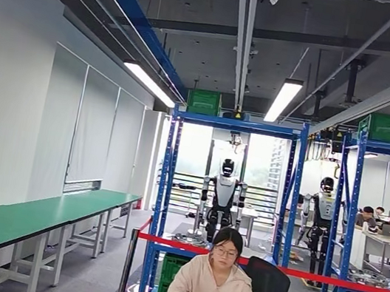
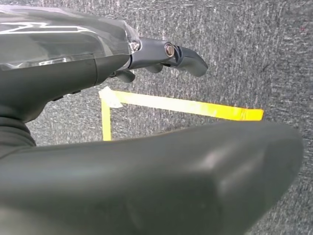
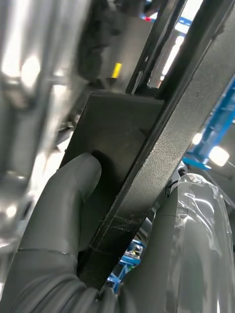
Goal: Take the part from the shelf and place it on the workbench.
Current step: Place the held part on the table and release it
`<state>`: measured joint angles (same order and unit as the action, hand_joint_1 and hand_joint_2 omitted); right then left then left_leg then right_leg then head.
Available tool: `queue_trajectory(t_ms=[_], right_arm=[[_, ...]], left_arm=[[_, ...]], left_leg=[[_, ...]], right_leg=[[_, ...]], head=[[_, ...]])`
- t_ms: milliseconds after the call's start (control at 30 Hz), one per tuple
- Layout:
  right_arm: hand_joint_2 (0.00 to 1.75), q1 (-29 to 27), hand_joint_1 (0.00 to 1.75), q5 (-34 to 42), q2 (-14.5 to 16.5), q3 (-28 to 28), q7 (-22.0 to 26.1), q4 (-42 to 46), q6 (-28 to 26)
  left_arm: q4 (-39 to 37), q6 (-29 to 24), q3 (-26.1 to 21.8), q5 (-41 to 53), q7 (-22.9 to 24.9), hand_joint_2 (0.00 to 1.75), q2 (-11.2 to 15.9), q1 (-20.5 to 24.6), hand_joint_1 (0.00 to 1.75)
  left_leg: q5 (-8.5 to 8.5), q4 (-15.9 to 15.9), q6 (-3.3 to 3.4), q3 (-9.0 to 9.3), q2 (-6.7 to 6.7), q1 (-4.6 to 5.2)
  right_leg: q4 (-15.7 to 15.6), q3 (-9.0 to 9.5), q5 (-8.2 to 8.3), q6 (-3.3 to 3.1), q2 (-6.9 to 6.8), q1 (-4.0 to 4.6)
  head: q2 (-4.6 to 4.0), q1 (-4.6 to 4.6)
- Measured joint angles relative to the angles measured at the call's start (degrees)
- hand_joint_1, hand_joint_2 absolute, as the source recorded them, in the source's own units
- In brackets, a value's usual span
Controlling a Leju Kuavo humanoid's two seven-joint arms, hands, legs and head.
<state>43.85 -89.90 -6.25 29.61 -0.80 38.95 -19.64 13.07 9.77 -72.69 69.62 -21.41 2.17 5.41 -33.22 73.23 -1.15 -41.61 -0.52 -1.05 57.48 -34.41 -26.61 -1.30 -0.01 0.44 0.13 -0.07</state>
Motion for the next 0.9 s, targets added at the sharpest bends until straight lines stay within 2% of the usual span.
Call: queue_trajectory(t_ms=[67, 133, 267, 333, 400, 433, 467, 500, 533, 600, 633, 667, 733, 800, 833, 900], right_arm=[[0.87, -0.1, 0.87, 0.1, 0.0, -0.4, 0.5, -0.9, -0.1], [0.00, -0.2, 0.00, 0.3, -0.1, -0.8, 1.2, -1.8, -0.6], [0.00, -1.0, 0.00, 0.5, -0.4, -1.4, 3.0, -2.9, -1.9], [0.00, -1.3, 0.00, 0.6, -0.5, -1.6, 3.8, -3.3, -2.4], [0.00, -1.3, 0.00, 1.1, -0.6, -1.9, 4.6, -3.4, -2.9], [0.00, -1.5, 0.00, 1.4, -0.6, -2.0, 5.2, -3.5, -3.2], [0.00, -1.6, 0.00, 1.9, -0.6, -2.2, 5.8, -3.5, -3.4], [0.00, -1.8, 0.00, 2.3, -0.6, -2.4, 6.5, -3.4, -3.7], [0.00, -2.0, 0.00, 2.9, -0.6, -2.6, 7.2, -3.2, -3.9], [0.00, -2.2, 0.00, 4.1, -0.6, -2.8, 8.6, -2.3, -4.1], [0.00, -2.4, 0.00, 4.7, -0.6, -2.9, 9.2, -1.8, -4.1], [0.00, -2.7, 0.00, 5.2, -0.6, -3.0, 9.6, -1.2, -4.1], [0.00, -3.5, 0.00, 7.4, -0.6, -3.3, 11.2, 0.1, -4.0], [0.00, -5.1, 0.00, 13.5, -0.4, -4.2, 15.1, 2.8, -3.3], [0.00, -6.1, 0.00, 18.1, -0.2, -5.1, 17.9, 4.8, -2.4], [0.00, -8.6, 0.00, 27.9, 0.7, -7.3, 23.3, 9.5, 0.2]], left_arm=[[0.0, 0.0, 0.2, 0.1, -0.4, 1.75, 0.1, 0.1, 0.00], [0.0, 0.1, 0.4, 0.2, -0.9, 1.75, 0.3, 0.2, 0.00], [0.0, 0.2, 0.7, 0.7, -1.4, 1.75, 0.3, 0.1, 0.00], [0.0, 0.2, 0.8, 0.8, -1.5, 0.87, 0.4, 0.2, 0.00], [0.0, 0.2, 0.9, 0.7, -1.7, 0.00, 0.4, 0.2, 0.00], [0.0, 0.2, 0.9, 0.7, -1.9, 0.00, 0.4, 0.2, 0.00], [0.0, 0.2, 0.9, 0.6, -2.0, 0.00, 0.4, 0.2, 0.00], [0.0, 0.2, 0.9, 0.6, -2.0, 0.00, 0.4, 0.2, 0.00], [0.0, 0.1, 0.9, 0.6, -2.0, 0.00, 0.4, 0.2, 0.00], [0.0, 0.0, 0.9, 0.5, -2.0, 0.00, 0.4, 0.3, 0.00], [0.0, 0.0, 0.9, 0.5, -2.0, 0.00, 0.4, 0.3, 0.00], [0.0, -0.1, 0.9, 0.5, -2.0, 0.00, 0.4, 0.3, 0.00], [0.0, -0.1, 0.9, 0.3, -2.0, 0.00, 0.4, 0.3, 0.00], [0.0, -0.1, 0.9, 0.2, -1.9, 0.00, 0.4, 0.2, 0.00], [0.0, -0.1, 0.9, 0.1, -1.8, 0.00, 0.4, 0.2, 0.00], [0.0, 0.0, 0.9, 0.0, -1.7, 0.00, 0.4, 0.1, 0.00]], left_leg=[[3.84, -6.7, -0.05, 3.06, 0.04, -0.16], [5.89, -12.4, 0.20, 5.62, 0.06, -0.16], [5.92, -13.6, 1.17, 5.97, 0.02, 0.03], [6.05, -13.7, 1.77, 6.10, 0.04, -0.12], [6.02, -13.7, 2.09, 6.21, 0.06, -0.10], [6.00, -13.7, 2.13, 6.29, 0.07, -0.07], [5.98, -13.7, 2.15, 6.38, 0.07, -0.05], [5.95, -13.7, 2.16, 6.48, 0.07, -0.04], [5.93, -13.7, 2.16, 6.60, 0.06, -0.04], [5.88, -13.7, 2.09, 6.75, 0.03, -0.02], [5.87, -13.7, 1.97, 6.72, 0.01, 0.03], [5.90, -13.7, 1.78, 6.65, -0.01, 0.06], [6.06, -13.9, 1.19, 6.59, -0.03, 0.03], [5.68, -13.8, 0.64, 6.53, -0.01, -0.10], [4.79, -12.9, 0.45, 6.15, 0.00, -0.11], [1.32, -7.4, 0.22, 3.88, 0.01, -0.06]], right_leg=[[0.4, -0.01, -0.30, 0.28, 0.08, -0.07], [1.0, -0.36, -0.61, 0.74, 0.19, 0.12], [1.5, -0.87, -0.87, 1.58, 0.27, 0.15], [4.3, -1.92, -2.80, 2.14, 0.24, -0.03], [11.1, -4.85, -6.16, 2.55, 0.21, -0.21], [14.7, -6.50, -7.45, 2.67, 0.22, -0.30], [17.0, -7.54, -7.89, 2.74, 0.21, -0.35], [17.1, -7.64, -7.34, 2.76, 0.21, -0.39], [15.0, -6.65, -5.86, 2.71, 0.21, -0.42], [7.2, -2.85, -2.32, 2.42, 0.23, -0.36], [3.9, -1.33, -1.23, 2.22, 0.25, -0.25], [2.0, -0.45, -0.77, 2.05, 0.27, -0.12], [1.2, -0.27, -0.70, 1.63, 0.31, 0.17], [0.7, -0.12, -0.32, 0.93, 0.24, 0.07], [0.4, -0.05, -0.13, 0.54, 0.17, -0.02], [0.2, 0.00, 0.02, 0.07, 0.08, -0.07]], head=[[0.00, 0.00], [0.01, 0.00], [0.00, -0.03], [0.00, -0.03], [0.00, -0.04], [0.00, -0.04], [0.00, -0.04], [0.00, -0.04], [0.00, -0.04], [0.00, -0.04], [0.00, -0.04], [0.00, -0.03], [0.00, -0.03], [0.00, -0.03], [0.00, -0.03], [0.00, -0.03]])
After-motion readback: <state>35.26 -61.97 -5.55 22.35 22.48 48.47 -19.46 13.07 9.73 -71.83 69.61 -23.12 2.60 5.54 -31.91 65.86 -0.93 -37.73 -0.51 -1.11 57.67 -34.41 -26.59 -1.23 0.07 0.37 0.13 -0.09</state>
